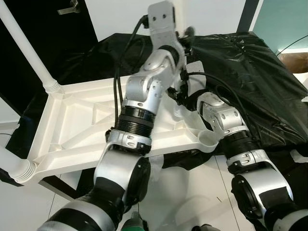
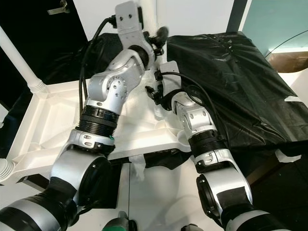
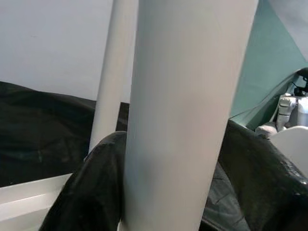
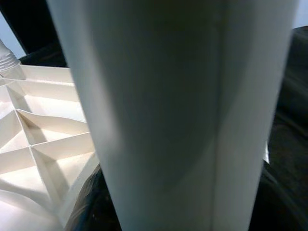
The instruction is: Building children table
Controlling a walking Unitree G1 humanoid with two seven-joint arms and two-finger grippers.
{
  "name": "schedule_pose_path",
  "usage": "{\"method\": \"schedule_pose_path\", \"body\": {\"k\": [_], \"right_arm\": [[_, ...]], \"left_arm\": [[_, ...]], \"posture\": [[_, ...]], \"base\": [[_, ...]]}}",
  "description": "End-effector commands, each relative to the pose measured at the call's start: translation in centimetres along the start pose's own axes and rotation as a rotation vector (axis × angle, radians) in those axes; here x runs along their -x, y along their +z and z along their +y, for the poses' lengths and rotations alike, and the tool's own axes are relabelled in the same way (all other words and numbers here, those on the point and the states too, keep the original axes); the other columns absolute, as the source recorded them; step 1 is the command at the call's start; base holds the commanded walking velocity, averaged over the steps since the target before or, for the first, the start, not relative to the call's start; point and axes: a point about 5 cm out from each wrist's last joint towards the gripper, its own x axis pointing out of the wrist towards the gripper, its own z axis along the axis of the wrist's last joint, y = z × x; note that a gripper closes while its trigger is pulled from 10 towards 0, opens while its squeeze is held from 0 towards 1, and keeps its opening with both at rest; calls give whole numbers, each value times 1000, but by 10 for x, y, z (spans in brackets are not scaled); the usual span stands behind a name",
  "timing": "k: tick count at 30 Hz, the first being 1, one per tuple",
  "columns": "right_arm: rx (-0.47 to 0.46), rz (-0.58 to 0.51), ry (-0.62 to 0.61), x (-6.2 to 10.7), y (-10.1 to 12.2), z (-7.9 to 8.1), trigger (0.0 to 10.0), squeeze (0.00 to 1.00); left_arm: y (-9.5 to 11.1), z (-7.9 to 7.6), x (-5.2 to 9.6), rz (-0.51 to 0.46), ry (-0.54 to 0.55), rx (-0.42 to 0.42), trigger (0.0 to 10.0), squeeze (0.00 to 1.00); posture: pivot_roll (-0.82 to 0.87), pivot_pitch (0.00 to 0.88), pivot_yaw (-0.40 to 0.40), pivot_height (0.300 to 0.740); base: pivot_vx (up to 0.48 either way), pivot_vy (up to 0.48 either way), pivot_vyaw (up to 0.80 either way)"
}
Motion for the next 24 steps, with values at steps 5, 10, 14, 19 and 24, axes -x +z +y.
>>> {"method": "schedule_pose_path", "body": {"k": [5, 10, 14, 19, 24], "right_arm": [[19, -12, 16, -3, 10, 1, 10000, 0], [11, -19, -12, -1, 16, -10, 10000, 0], [6, -19, -15, -1, 17, -12, 10000, 0], [25, -21, -3, 0, 19, -14, 10000, 0], [86, -21, 52, 2, 21, -13, 10000, 0]], "left_arm": [[0, -5, 1, -2, -104, -51, 10000, 0], [9, 13, 0, -37, -93, -117, 10000, 0], [12, 19, 1, -48, -91, -136, 10000, 0], [15, 21, 1, -52, -109, -169, 10000, 0], [13, 20, 1, -19, -191, -212, 10000, 0]], "posture": [[44, 22, 45, 740], [42, 20, 45, 740], [43, 15, 44, 740], [44, 12, 43, 740], [41, 10, 44, 740]], "base": [[0, 0, 0], [0, 0, 0], [0, 0, 0], [0, 0, 0], [0, 0, 0]]}}
